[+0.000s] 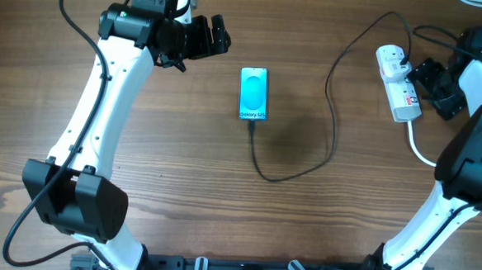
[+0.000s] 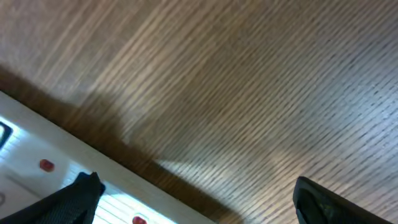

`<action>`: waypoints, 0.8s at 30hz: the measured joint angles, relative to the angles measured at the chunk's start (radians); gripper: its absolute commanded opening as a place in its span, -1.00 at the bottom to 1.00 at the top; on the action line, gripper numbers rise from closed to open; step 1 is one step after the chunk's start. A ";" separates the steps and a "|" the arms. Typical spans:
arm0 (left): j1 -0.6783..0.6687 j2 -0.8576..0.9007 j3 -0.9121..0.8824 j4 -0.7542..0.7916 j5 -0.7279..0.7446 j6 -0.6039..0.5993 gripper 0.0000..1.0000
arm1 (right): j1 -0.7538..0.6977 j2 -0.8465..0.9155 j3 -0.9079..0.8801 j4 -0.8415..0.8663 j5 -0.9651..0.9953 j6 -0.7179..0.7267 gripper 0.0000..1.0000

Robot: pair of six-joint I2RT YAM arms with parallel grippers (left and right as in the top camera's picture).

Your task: Plug charger to phone and switch on socket

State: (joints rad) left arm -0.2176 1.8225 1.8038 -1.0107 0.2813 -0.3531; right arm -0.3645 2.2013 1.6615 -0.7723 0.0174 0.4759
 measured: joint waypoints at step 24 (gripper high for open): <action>0.000 0.000 0.000 0.000 0.000 0.000 1.00 | -0.001 0.001 0.000 0.017 -0.063 0.002 1.00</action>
State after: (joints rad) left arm -0.2180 1.8225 1.8038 -1.0107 0.2813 -0.3531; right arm -0.3656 2.2021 1.6619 -0.7555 -0.0452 0.4778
